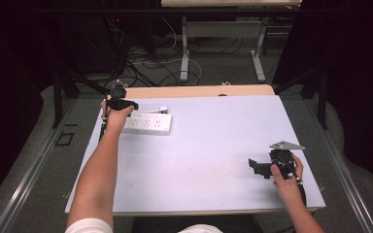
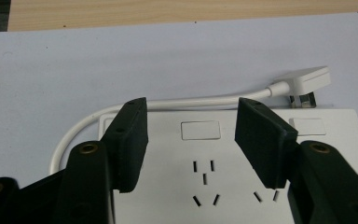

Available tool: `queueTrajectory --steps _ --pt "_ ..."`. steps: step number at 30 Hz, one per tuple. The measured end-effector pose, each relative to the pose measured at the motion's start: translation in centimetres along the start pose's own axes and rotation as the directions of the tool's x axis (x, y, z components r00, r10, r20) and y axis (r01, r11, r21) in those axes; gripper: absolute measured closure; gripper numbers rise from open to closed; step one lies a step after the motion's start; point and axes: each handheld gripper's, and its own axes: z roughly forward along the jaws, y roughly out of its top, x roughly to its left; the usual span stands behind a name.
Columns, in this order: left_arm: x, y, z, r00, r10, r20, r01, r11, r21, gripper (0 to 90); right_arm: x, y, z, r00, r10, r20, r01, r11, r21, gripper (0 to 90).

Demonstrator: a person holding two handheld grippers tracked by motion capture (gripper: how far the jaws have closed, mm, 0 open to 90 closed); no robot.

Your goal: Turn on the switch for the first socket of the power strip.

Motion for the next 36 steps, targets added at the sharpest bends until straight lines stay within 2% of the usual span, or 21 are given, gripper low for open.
queueTrajectory --steps 3,4,6,13,19,21,25,26,28,30,32,36 --pt "0.1 0.1 -0.5 0.9999 0.009 0.014 -0.009 1.0 0.003 43.4 0.0 0.0 0.0 1.0 0.0 0.0 0.0 1.0 0.0 0.1" --pt "0.0 0.0 -0.5 0.9999 -0.003 0.013 0.003 0.9999 -0.016 43.3 0.0 0.0 0.0 1.0 0.0 -0.001 0.0 1.0 -0.001 0.1" --pt "0.0 0.0 -0.8 0.9996 0.014 0.024 -0.014 0.9999 -0.004 43.0 0.0 0.0 0.0 1.0 0.001 -0.001 -0.001 1.0 0.0 0.1" --pt "-0.6 -0.1 -1.6 0.9986 0.035 0.041 -0.033 0.9991 -0.028 42.2 0.0 0.0 0.0 1.0 0.001 0.001 -0.001 1.0 0.0 0.1" --pt "-1.2 -0.1 -2.4 0.9973 0.036 0.064 -0.033 0.9984 -0.045 39.2 0.1 0.0 0.0 1.0 0.001 0.002 -0.001 1.0 0.003 0.1" --pt "-1.4 -0.1 -2.5 0.9961 0.056 0.069 -0.052 0.9976 -0.046 38.5 0.1 0.0 0.0 1.0 0.001 0.003 -0.001 1.0 0.002 0.1" --pt "-2.0 -0.2 -2.9 0.9917 0.097 0.084 -0.094 0.9947 -0.041 34.9 0.1 0.0 0.0 1.0 0.0 0.005 0.0 1.0 0.003 0.1" --pt "-2.2 -0.3 -2.9 0.9918 0.097 0.083 -0.092 0.9936 -0.066 34.8 0.1 0.0 0.0 1.0 0.001 0.005 -0.001 1.0 0.003 0.1" --pt "-2.6 -0.4 -3.2 0.9902 0.105 0.092 -0.098 0.9923 -0.076 33.8 0.1 0.0 0.0 1.0 -0.001 0.004 0.001 1.0 0.002 0.1" --pt "-2.9 -0.4 -3.5 0.9859 0.132 0.103 -0.124 0.9893 -0.076 32.8 0.1 0.0 0.0 1.0 -0.006 0.002 0.006 1.0 0.004 0.1" --pt "-3.4 -0.6 -3.8 0.9844 0.139 0.108 -0.129 0.9873 -0.093 31.9 0.1 0.0 0.0 1.0 -0.007 0.0 0.007 1.0 0.006 0.1" --pt "-4.1 -0.8 -4.7 0.9754 0.172 0.138 -0.16 0.9823 -0.098 30.5 0.2 0.0 0.0 1.0 0.002 0.007 -0.002 1.0 -0.001 0.1"
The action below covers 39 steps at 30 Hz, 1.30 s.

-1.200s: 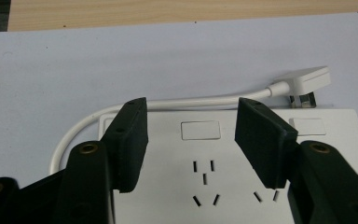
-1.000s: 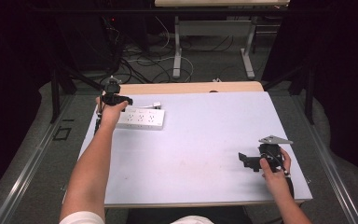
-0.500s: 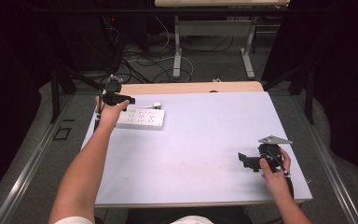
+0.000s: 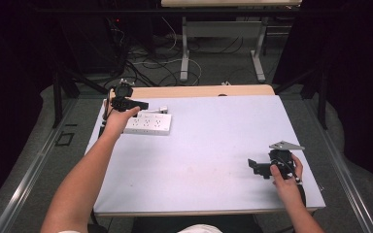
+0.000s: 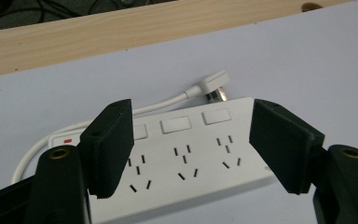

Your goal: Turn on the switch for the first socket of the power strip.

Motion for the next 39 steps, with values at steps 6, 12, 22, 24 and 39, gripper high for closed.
queueTrajectory --steps 6,12,22,24,39 --pt "-1.3 -0.2 -1.1 0.9984 0.038 0.042 -0.037 0.9992 -0.015 25.5 0.0 0.0 0.0 1.0 -0.004 -0.003 0.004 1.0 0.0 0.1" --pt "-2.2 -1.0 -2.0 0.9957 0.033 0.087 -0.029 0.9985 -0.046 20.0 0.1 0.0 -0.1 1.0 -0.005 -0.001 0.005 1.0 0.003 0.1" --pt "-2.5 -2.3 -3.5 0.9922 0.002 0.125 0.01 0.9954 -0.095 12.2 0.1 0.0 0.0 1.0 -0.004 -0.003 0.004 1.0 0.005 0.1" --pt "-2.7 -2.6 -3.7 0.9941 0.007 0.109 0.005 0.9944 -0.105 6.7 0.1 0.0 0.0 1.0 -0.005 -0.002 0.005 1.0 0.004 0.1" --pt "-3.9 -5.0 -5.4 0.9879 0.03 0.152 -0.004 0.9864 -0.164 0.6 0.2 0.0 -0.1 1.0 -0.009 -0.002 0.009 1.0 0.002 0.1"
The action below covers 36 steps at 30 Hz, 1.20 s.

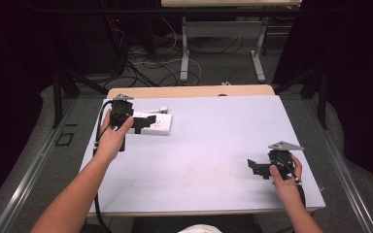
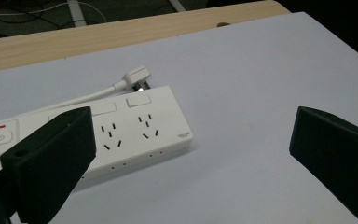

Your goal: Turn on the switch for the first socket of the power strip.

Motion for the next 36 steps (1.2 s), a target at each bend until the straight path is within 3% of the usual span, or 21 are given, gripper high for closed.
queueTrajectory --steps 6,10,16,19,24,36 --pt "-0.5 -0.9 -0.7 0.9995 -0.028 0.014 0.028 0.9993 -0.026 0.6 0.0 0.0 0.0 1.0 0.0 0.001 0.0 1.0 0.0 0.1" --pt "-0.6 -1.5 -1.2 0.9999 -0.007 0.013 0.007 0.9999 -0.015 0.7 0.1 0.0 0.0 1.0 -0.003 -0.002 0.003 1.0 0.003 0.1" --pt "-0.8 -2.6 -1.9 0.9996 -0.021 0.021 0.021 0.9995 -0.024 0.8 0.1 0.0 -0.1 1.0 0.002 0.002 -0.002 1.0 0.0 0.1" --pt "-0.7 -3.2 -2.3 0.9998 -0.005 0.02 0.006 0.9999 -0.015 0.9 0.1 0.0 -0.1 1.0 -0.001 0.002 0.001 1.0 -0.002 0.1" --pt "-0.7 -4.5 -2.9 0.9991 -0.027 0.033 0.028 0.9992 -0.028 1.6 0.1 0.0 -0.1 1.0 0.002 -0.001 -0.002 1.0 -0.003 0.1" --pt "-0.7 -7.7 -3.4 0.9987 -0.048 0.014 0.049 0.9984 -0.03 1.7 0.1 0.0 -0.1 1.0 0.001 0.002 -0.001 1.0 -0.003 0.1"
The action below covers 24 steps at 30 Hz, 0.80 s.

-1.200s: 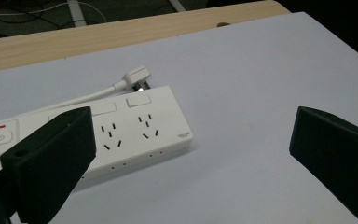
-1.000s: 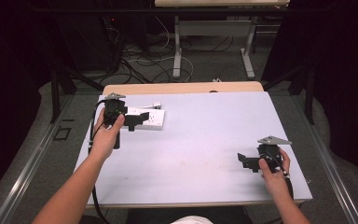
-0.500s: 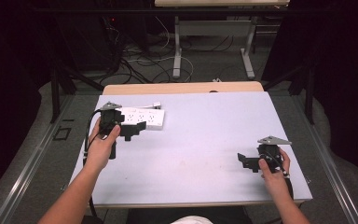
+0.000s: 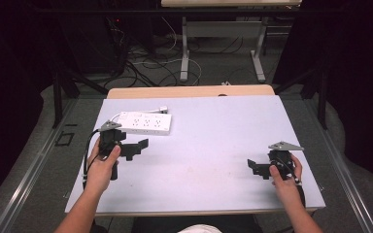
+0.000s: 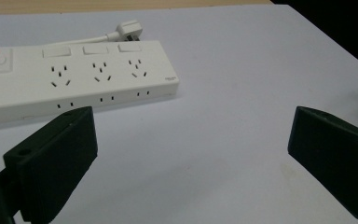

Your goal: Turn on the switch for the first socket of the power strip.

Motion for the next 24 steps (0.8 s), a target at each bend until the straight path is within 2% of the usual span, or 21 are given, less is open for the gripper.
queueTrajectory --steps 5,14,17,21,24 --pt "0.3 -0.9 0.0 0.9998 -0.018 -0.003 0.018 0.9998 -0.004 2.0 0.0 0.0 0.0 1.0 0.002 0.0 -0.002 1.0 0.001 0.1" --pt "1.1 -2.1 0.1 0.9996 -0.017 -0.023 0.017 0.9998 -0.003 2.4 0.0 0.0 0.0 1.0 -0.005 -0.001 0.005 1.0 0.004 0.1" --pt "1.4 -2.5 0.2 0.9992 -0.024 -0.033 0.024 0.9997 -0.006 2.6 0.0 0.0 0.0 1.0 -0.007 -0.002 0.007 1.0 0.004 0.1" --pt "2.1 -2.9 0.1 0.998 -0.011 -0.062 0.01 0.9999 -0.004 2.6 0.1 0.0 0.0 1.0 -0.004 -0.004 0.004 1.0 0.002 0.1" --pt "2.5 -3.2 0.2 0.9969 -0.027 -0.074 0.027 0.9996 -0.004 2.6 0.1 0.0 0.0 1.0 -0.007 -0.004 0.007 1.0 0.003 0.1"
